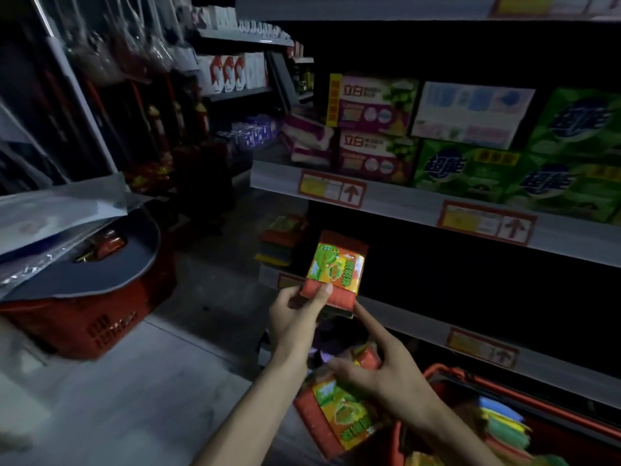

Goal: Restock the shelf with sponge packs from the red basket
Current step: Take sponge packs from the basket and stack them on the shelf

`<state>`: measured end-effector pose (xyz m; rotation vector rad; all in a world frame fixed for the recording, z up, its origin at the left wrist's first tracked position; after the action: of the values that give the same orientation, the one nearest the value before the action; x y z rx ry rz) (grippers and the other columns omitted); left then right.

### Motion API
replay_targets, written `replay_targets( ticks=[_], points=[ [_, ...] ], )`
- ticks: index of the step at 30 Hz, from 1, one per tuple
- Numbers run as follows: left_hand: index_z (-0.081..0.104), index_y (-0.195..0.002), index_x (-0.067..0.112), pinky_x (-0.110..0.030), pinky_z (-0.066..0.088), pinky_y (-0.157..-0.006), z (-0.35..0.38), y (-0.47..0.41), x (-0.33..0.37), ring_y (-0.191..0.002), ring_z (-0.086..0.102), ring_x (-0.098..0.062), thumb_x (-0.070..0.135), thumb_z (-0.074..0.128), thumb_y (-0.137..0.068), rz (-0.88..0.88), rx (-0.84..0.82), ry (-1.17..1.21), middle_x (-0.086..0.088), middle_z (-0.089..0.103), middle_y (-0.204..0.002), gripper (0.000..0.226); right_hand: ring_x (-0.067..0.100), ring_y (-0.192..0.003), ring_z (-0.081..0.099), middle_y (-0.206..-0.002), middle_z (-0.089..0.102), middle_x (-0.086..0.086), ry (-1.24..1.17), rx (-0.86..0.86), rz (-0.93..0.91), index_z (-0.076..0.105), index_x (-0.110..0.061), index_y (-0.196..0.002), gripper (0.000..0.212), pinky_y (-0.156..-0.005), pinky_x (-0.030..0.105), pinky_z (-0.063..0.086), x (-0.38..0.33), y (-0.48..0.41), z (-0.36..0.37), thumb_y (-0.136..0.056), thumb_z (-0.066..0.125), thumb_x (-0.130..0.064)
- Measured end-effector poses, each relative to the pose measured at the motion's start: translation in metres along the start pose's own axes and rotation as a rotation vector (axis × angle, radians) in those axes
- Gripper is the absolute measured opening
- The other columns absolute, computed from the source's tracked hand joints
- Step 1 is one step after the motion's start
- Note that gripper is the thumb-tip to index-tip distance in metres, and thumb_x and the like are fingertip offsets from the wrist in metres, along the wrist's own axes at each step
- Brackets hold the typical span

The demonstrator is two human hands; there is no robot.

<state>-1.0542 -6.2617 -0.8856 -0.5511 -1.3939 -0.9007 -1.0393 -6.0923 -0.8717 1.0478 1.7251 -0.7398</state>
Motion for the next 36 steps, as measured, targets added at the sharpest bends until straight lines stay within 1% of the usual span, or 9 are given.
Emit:
replay_targets(
  ticks=[3, 6, 8, 13, 17, 21, 24, 28, 36],
  points=[
    [0.073, -0.11, 0.027, -0.039, 0.061, -0.086, -0.002, -0.019, 0.004, -0.094, 0.074, -0.012, 0.049, 0.084, -0.078, 0.082, -0.042, -0.095, 0.01, 0.078, -0.094, 0.041, -0.038, -0.099, 0.046, -0.099, 0.047, -0.065, -0.043, 0.005, 0.026, 0.028, -0.048, -0.146, 0.092, -0.079, -0.006, 0.038, -0.001, -0.022, 0.01, -0.08, 0.086, -0.025],
    [0.065, -0.119, 0.031, -0.01, 0.051, -0.071, -0.004, -0.035, 0.009, -0.096, 0.065, 0.003, 0.039, 0.078, -0.088, 0.137, -0.064, -0.153, 0.018, 0.068, -0.098, 0.035, -0.038, -0.09, 0.049, -0.097, 0.051, -0.055, -0.095, 0.045, 0.042, 0.025, -0.034, -0.158, 0.099, -0.074, -0.006, 0.039, -0.001, -0.044, 0.016, -0.08, 0.086, -0.022],
    [0.062, -0.132, 0.028, -0.005, 0.045, -0.068, -0.005, -0.045, 0.01, -0.101, 0.059, 0.004, 0.032, 0.073, -0.093, 0.152, -0.085, -0.173, 0.015, 0.063, -0.11, 0.041, -0.037, -0.082, 0.051, -0.095, 0.048, -0.051, -0.103, 0.046, 0.051, 0.024, -0.032, -0.157, 0.099, -0.07, -0.005, 0.04, -0.001, -0.056, 0.02, -0.08, 0.085, -0.019],
    [0.053, -0.143, 0.019, -0.023, 0.042, -0.102, -0.004, -0.067, 0.008, -0.139, 0.047, -0.014, 0.016, 0.064, -0.1, 0.113, -0.143, -0.102, -0.004, 0.051, -0.151, 0.045, -0.036, -0.089, 0.051, -0.122, 0.042, -0.043, -0.113, 0.071, 0.043, 0.021, -0.036, -0.156, 0.105, -0.073, -0.002, 0.043, 0.006, -0.08, 0.027, -0.076, 0.088, -0.029],
    [0.05, -0.143, 0.021, -0.029, 0.043, -0.105, -0.001, -0.075, 0.001, -0.139, 0.048, -0.017, 0.015, 0.063, -0.099, 0.117, -0.13, -0.12, -0.008, 0.049, -0.152, 0.046, -0.041, -0.094, 0.043, -0.128, 0.044, -0.038, -0.059, 0.083, 0.009, 0.028, -0.029, -0.158, 0.107, -0.078, -0.004, 0.04, 0.012, -0.093, 0.022, -0.071, 0.09, -0.041],
    [0.048, -0.148, 0.02, -0.029, 0.042, -0.104, 0.003, -0.077, -0.002, -0.14, 0.047, -0.018, 0.017, 0.062, -0.099, 0.138, -0.097, -0.195, -0.008, 0.048, -0.154, 0.051, -0.026, -0.096, 0.058, -0.105, 0.057, -0.047, -0.032, 0.067, 0.024, 0.039, -0.037, -0.143, 0.088, -0.078, 0.004, 0.048, 0.011, -0.098, 0.019, -0.072, 0.092, -0.034],
    [0.044, -0.151, 0.02, -0.023, 0.042, -0.094, 0.006, -0.076, 0.0, -0.131, 0.054, -0.017, 0.019, 0.06, -0.1, 0.166, -0.07, -0.304, -0.005, 0.051, -0.15, 0.054, -0.025, -0.089, 0.061, -0.089, 0.063, -0.049, -0.009, 0.057, 0.045, 0.048, -0.045, -0.113, 0.061, -0.071, 0.002, 0.047, 0.011, -0.101, 0.017, -0.076, 0.09, -0.02],
    [0.046, -0.149, 0.018, -0.007, 0.043, -0.06, 0.008, -0.076, 0.003, -0.083, 0.054, 0.004, 0.021, 0.059, -0.1, 0.179, -0.04, -0.422, 0.006, 0.048, -0.126, 0.051, -0.028, -0.081, 0.059, -0.088, 0.064, -0.037, -0.016, 0.08, 0.053, 0.048, -0.047, -0.098, 0.055, -0.066, -0.001, 0.044, 0.009, -0.104, 0.017, -0.075, 0.091, -0.021],
    [0.042, -0.153, 0.019, -0.013, 0.037, -0.059, 0.006, -0.074, 0.01, -0.077, 0.054, 0.003, 0.02, 0.059, -0.1, 0.109, -0.017, -0.363, 0.013, 0.058, -0.091, 0.056, -0.013, -0.097, 0.066, -0.098, 0.064, -0.046, 0.032, 0.08, 0.02, 0.052, -0.053, -0.106, 0.055, -0.077, 0.009, 0.052, 0.002, -0.107, 0.017, -0.072, 0.092, -0.034]
  ],
)
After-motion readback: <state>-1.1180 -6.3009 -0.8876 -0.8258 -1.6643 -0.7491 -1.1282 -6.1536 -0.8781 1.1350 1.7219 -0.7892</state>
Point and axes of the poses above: each hand's wrist, its own y-axis away from the middle knuckle, its own z-axis out of the palm, x = y × z, the point moved 1 cm from there along -y, towards the middle knuckle
